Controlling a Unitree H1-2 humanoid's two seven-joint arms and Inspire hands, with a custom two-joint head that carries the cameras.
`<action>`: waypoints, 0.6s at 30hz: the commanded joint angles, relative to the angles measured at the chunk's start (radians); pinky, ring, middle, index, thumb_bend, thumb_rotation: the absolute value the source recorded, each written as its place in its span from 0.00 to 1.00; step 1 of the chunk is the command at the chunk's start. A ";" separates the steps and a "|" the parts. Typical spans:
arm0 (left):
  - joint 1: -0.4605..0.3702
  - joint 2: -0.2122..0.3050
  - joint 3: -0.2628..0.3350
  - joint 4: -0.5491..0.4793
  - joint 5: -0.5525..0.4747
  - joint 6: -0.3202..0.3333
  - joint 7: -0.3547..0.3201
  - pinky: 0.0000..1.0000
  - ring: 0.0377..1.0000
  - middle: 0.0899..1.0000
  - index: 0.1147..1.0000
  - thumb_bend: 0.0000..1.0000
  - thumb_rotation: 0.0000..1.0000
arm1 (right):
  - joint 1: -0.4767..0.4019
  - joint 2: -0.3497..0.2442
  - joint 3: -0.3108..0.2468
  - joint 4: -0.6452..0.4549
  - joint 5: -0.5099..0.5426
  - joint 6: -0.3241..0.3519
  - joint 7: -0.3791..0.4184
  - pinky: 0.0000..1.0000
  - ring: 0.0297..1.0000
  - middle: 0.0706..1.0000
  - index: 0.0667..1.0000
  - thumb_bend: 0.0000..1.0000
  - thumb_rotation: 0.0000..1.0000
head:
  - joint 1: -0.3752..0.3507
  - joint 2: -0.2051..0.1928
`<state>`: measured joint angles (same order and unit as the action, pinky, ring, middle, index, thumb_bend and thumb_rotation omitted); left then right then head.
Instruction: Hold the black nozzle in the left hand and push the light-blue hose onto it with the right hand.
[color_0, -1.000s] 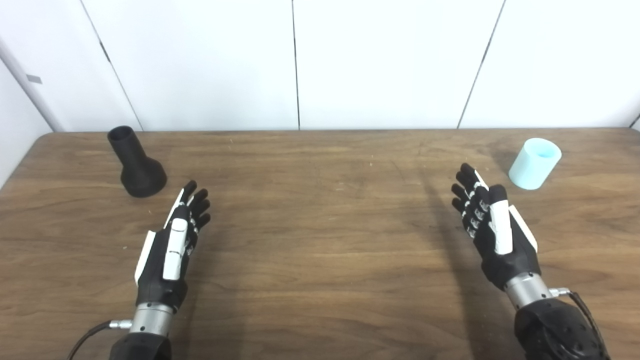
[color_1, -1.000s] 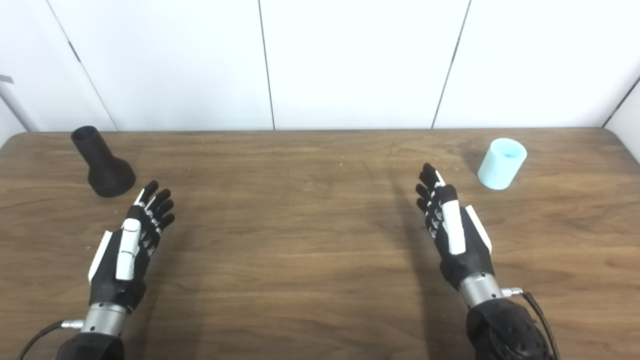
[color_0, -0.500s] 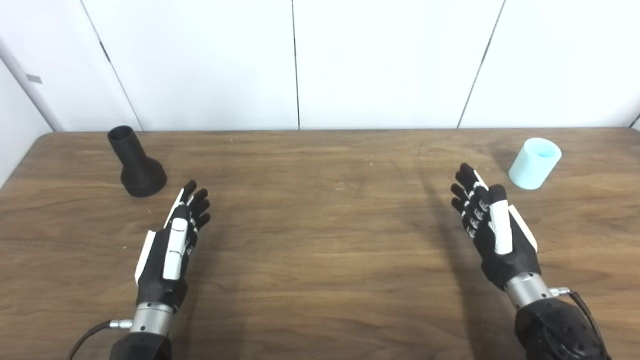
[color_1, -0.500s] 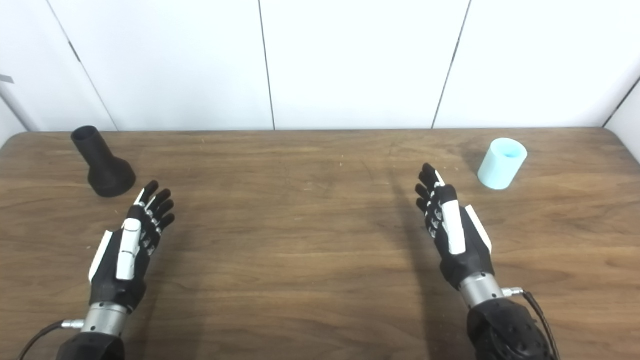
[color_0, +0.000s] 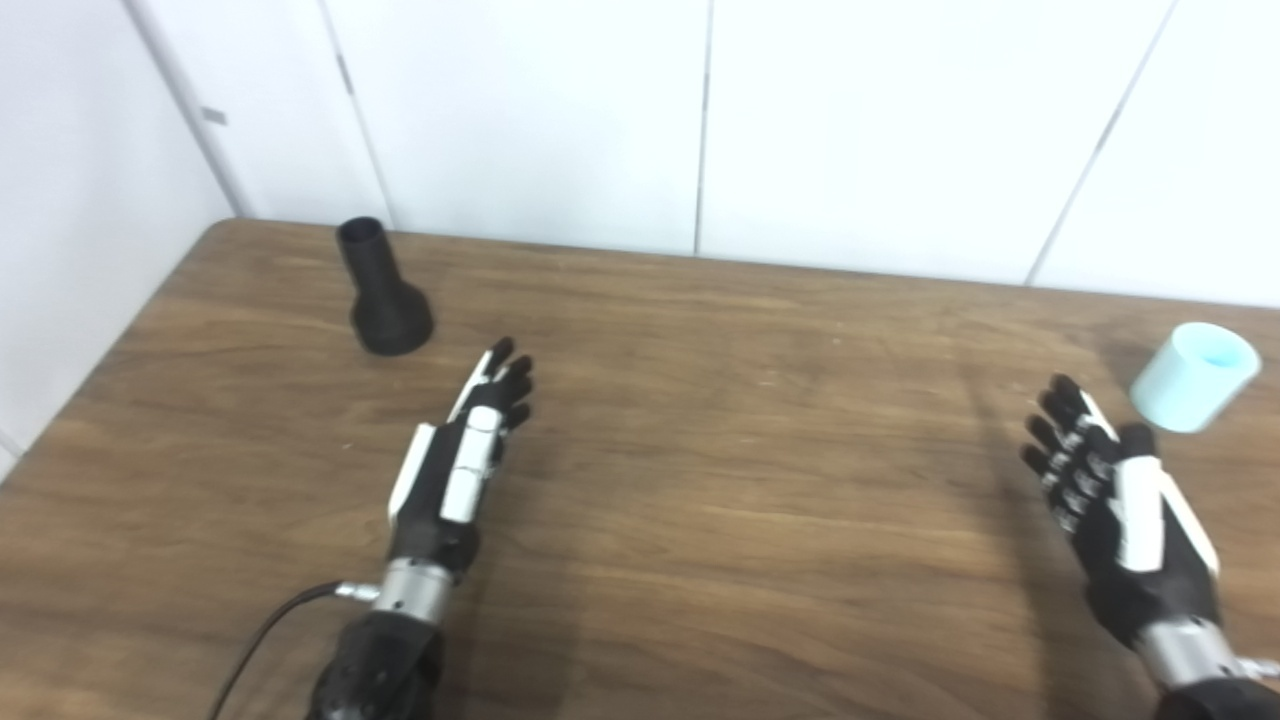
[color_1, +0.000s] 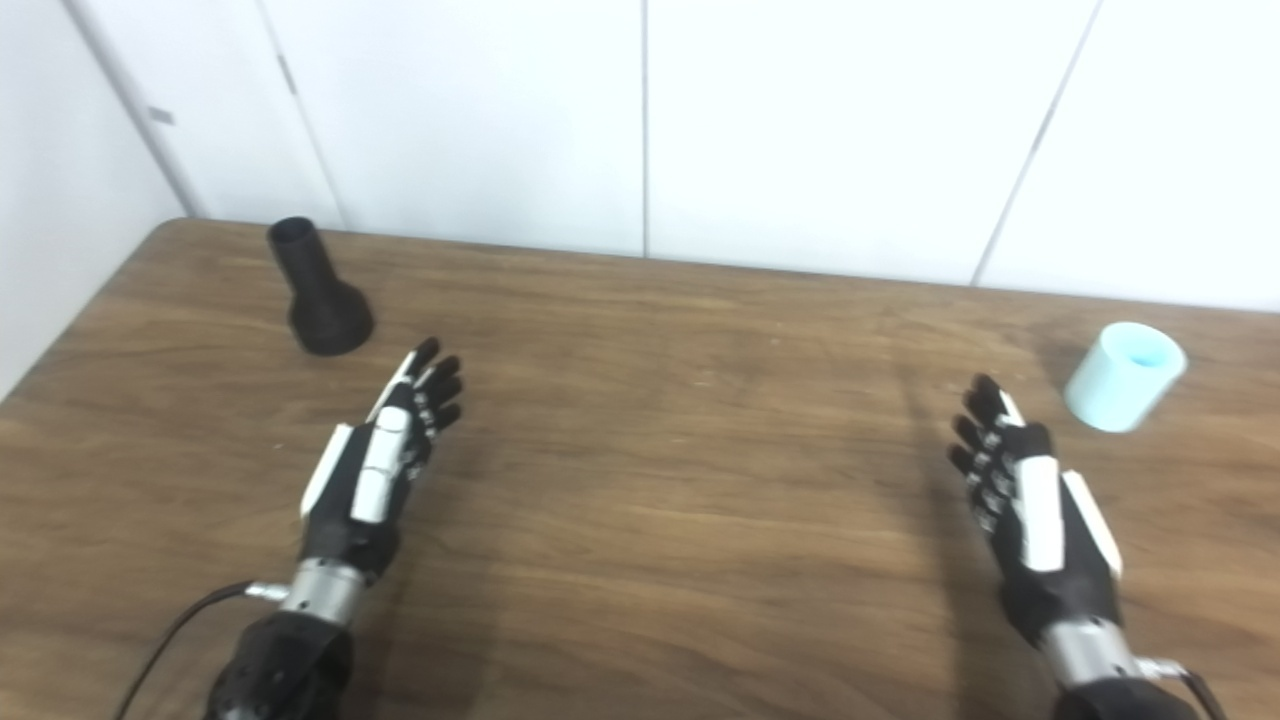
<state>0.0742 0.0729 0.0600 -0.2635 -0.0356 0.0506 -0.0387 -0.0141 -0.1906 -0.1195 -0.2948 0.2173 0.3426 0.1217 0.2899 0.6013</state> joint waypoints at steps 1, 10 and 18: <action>-0.013 -0.009 -0.009 -0.004 0.013 -0.053 0.007 0.94 0.95 0.93 0.93 0.46 0.97 | -0.012 -0.016 -0.015 -0.004 0.017 -0.055 0.017 0.98 0.99 1.00 1.00 0.63 1.00 | 0.013 -0.014; -0.010 -0.041 -0.029 0.033 0.038 -0.086 0.021 0.95 0.95 0.93 0.92 0.45 0.94 | -0.010 -0.026 -0.039 0.043 0.030 -0.057 0.028 0.96 0.97 0.98 1.00 0.59 1.00 | 0.086 -0.079; -0.012 -0.052 -0.045 0.074 0.046 -0.116 0.028 0.95 0.96 0.94 0.91 0.43 0.92 | -0.013 -0.055 -0.050 0.145 0.078 -0.183 0.105 1.00 1.00 1.00 1.00 0.58 1.00 | 0.119 -0.126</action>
<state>0.0754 0.0263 0.0217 -0.1892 0.0026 -0.0232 -0.0126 -0.0079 -0.2304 -0.1577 -0.1483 0.2780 0.2063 0.2072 0.4095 0.4741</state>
